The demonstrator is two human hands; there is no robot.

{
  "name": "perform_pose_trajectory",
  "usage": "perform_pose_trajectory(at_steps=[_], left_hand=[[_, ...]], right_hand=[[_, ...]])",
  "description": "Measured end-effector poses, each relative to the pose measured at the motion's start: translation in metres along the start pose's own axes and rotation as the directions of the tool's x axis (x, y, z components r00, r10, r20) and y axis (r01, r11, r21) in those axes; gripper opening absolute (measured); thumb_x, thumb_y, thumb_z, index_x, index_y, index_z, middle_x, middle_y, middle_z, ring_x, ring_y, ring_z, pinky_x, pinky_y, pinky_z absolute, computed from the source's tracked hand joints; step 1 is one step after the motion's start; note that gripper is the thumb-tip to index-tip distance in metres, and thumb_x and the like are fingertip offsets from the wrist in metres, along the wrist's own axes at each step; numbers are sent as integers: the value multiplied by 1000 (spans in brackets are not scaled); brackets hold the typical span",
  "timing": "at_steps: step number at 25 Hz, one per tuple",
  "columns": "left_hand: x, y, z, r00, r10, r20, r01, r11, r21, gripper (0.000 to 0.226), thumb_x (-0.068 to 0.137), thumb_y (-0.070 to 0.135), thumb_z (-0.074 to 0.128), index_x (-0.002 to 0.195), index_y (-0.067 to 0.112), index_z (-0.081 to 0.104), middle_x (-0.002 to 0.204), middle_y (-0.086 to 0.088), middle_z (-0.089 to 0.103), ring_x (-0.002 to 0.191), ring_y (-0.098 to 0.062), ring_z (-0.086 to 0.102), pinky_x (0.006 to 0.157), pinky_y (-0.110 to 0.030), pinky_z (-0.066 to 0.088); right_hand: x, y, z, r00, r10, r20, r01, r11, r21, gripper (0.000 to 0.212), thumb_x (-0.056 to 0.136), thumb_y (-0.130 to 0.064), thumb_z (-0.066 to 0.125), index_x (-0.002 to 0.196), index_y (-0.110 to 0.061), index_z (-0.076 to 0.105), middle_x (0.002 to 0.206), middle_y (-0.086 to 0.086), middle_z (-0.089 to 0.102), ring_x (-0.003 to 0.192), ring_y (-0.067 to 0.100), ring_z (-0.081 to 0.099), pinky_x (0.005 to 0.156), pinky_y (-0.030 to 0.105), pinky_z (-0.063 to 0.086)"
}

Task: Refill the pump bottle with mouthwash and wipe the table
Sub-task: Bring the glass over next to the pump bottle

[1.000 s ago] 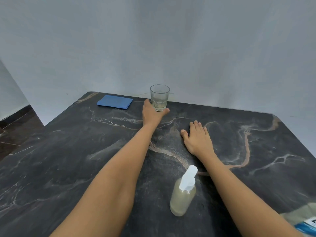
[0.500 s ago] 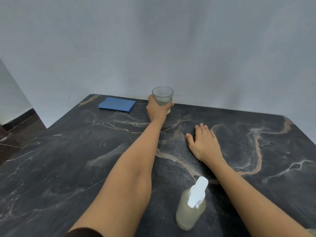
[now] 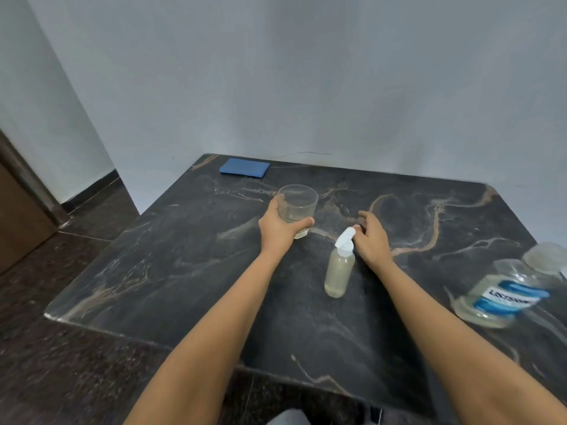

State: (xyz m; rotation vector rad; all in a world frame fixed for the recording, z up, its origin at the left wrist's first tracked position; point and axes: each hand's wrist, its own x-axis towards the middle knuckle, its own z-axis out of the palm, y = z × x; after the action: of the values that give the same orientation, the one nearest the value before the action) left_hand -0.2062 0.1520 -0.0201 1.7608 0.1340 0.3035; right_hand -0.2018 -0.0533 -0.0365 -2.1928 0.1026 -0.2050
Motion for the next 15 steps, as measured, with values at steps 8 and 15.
perform_pose_trajectory(at_steps=[8,15], left_hand=[[-99,-4,-38,999,-40,-16,39,997,-69,89,54,33,91,133,29,50,127,11,57,114,-3,52,80,-3,34],[-126,-11,-51,1000,-17,10,18,997,-78,96,59,31,90,141,30,40,139,4,52,128,-7,47,95,-14,34]], right_hand=[[-107,-24,-20,990,-84,115,7,834,552,62,80,10,50,133,-22,43,132,-4,50,119,19,54,94,33,49],[-132,-35,-23,945,-289,153,212,897,388,51,90,-8,60,134,-25,41,126,-7,56,115,8,55,102,29,44]])
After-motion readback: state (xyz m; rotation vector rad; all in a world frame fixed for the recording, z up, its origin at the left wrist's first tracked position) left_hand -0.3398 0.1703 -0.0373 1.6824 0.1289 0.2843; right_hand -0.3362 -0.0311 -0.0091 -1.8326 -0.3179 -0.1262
